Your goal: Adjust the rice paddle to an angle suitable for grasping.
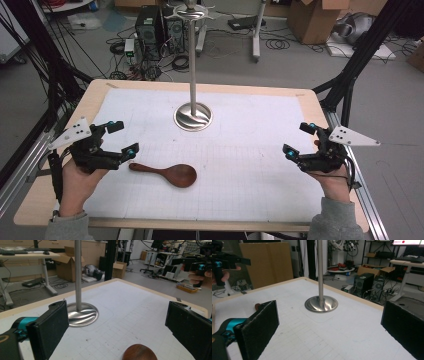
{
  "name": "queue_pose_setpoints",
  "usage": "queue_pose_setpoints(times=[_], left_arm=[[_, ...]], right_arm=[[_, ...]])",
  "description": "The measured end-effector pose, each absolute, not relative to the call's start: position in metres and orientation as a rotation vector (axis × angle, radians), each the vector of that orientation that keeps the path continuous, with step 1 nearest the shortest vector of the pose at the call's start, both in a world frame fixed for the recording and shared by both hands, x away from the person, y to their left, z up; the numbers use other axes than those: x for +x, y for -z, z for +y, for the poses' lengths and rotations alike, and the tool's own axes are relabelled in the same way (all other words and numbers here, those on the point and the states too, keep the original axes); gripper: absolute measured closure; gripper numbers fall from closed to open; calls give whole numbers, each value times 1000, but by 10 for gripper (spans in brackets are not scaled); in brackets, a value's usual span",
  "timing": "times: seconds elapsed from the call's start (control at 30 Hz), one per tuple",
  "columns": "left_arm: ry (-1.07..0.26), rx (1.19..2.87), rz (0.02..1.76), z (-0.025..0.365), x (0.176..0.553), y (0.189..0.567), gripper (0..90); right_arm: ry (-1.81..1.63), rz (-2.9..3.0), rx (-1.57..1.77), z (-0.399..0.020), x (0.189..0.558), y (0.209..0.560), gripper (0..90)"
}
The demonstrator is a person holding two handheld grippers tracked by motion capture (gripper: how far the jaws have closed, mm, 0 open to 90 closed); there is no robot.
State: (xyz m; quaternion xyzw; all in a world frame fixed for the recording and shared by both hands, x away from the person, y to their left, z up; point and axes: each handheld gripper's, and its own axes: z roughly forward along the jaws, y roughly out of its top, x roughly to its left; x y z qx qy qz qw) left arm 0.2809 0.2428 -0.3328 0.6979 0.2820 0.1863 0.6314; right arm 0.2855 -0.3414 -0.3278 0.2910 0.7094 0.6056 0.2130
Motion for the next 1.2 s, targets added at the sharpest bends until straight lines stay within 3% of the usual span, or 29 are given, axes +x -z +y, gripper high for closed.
queue_pose_setpoints(times=[0.53,0.57,0.63,0.67,0.7,0.8,0.9,0.93,0.97,1.07,1.2], left_arm=[[-436,1643,620,239,280,334,56],[-439,1650,627,239,279,334,82],[-438,1658,641,238,279,333,267],[-438,1673,629,238,278,332,267],[-442,1682,619,237,277,332,363],[-467,1700,627,236,275,335,438],[-498,1726,618,235,273,338,581],[-507,1734,621,234,272,338,581],[-528,1741,607,234,269,338,707],[-532,1750,601,234,268,338,810],[-526,1782,607,234,268,341,878]], right_arm=[[-1667,1968,825,-343,288,331,2],[-1668,1968,825,-343,288,331,2],[-1668,1968,825,-343,288,331,2],[-1668,1968,827,-343,288,331,2],[-1668,1968,830,-343,288,331,2],[-1667,1968,833,-343,289,332,2],[-1664,1972,835,-342,289,332,2],[-1664,1972,835,-342,289,332,2],[-1666,1973,841,-342,290,332,2],[-1659,1973,827,-342,291,333,2],[-1657,1982,846,-341,292,334,3]])
